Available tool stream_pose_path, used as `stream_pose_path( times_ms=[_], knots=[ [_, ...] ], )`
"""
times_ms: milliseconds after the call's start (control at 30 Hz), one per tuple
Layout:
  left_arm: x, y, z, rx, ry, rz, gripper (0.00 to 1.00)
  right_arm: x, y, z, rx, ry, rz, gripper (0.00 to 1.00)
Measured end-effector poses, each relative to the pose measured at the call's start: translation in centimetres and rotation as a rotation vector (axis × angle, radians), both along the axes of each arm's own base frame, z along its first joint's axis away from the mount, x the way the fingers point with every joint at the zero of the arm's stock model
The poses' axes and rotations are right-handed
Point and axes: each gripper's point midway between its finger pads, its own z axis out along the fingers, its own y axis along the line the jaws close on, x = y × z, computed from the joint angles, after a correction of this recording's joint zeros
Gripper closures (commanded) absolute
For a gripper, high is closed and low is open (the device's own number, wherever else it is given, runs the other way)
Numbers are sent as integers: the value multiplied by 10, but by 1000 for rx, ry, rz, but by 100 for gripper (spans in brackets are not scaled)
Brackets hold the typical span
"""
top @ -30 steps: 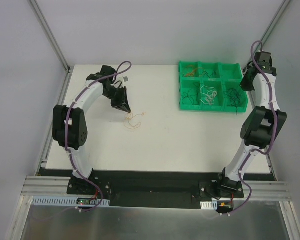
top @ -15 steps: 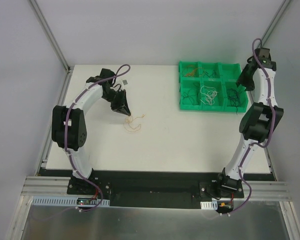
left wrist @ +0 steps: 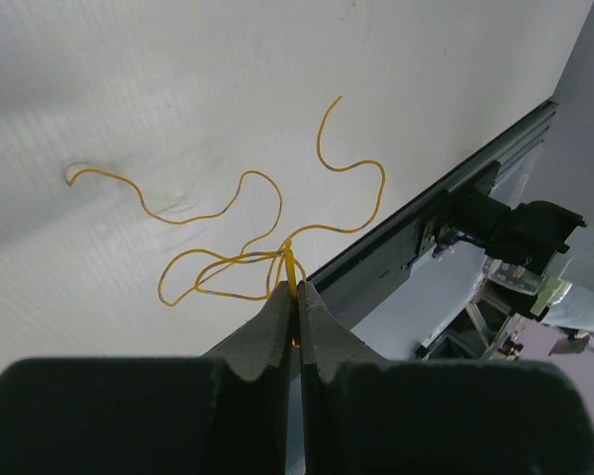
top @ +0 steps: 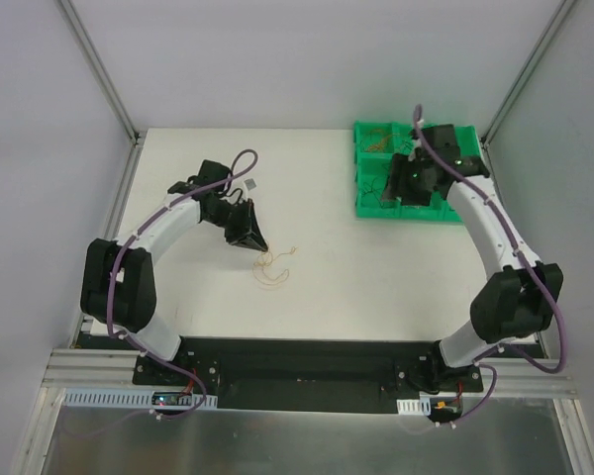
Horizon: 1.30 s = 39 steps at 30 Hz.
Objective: Untangle the cables
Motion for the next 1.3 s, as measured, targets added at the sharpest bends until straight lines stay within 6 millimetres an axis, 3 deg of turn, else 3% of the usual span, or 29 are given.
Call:
stream_pose_path(
  times_ms=[67, 167, 267, 367, 467, 600, 800, 900, 1067, 1300],
  knots=[
    [-7, -14, 2, -11, -1, -31, 69, -25, 49, -9, 51, 5, 148, 40],
    [-17, -35, 5, -25, -17, -81, 41, -67, 97, -33, 122, 60, 319, 35],
    [-31, -36, 3, -11, -25, -75, 35, -105, 129, -58, 158, 117, 464, 29],
    [-45, -17, 3, 23, -50, -14, 34, -140, 158, -75, 161, 142, 619, 24],
    [-62, 7, 8, 51, -96, 72, 33, -164, 186, -79, 136, 110, 766, 20],
    [-83, 31, 18, 79, -168, 178, 32, -166, 218, -82, 63, 40, 879, 19],
    [-106, 49, 39, 89, -261, 255, 30, -122, 263, -114, -32, 40, 882, 18],
    [-116, 53, 46, 77, -277, 278, 30, -116, 281, -132, -51, 65, 897, 19],
    [-129, 58, 45, 85, -249, 296, 30, -134, 296, -158, -75, 120, 948, 19],
    [-133, 60, 39, 106, -206, 296, 30, -164, 313, -168, -137, 98, 1015, 21]
  ],
)
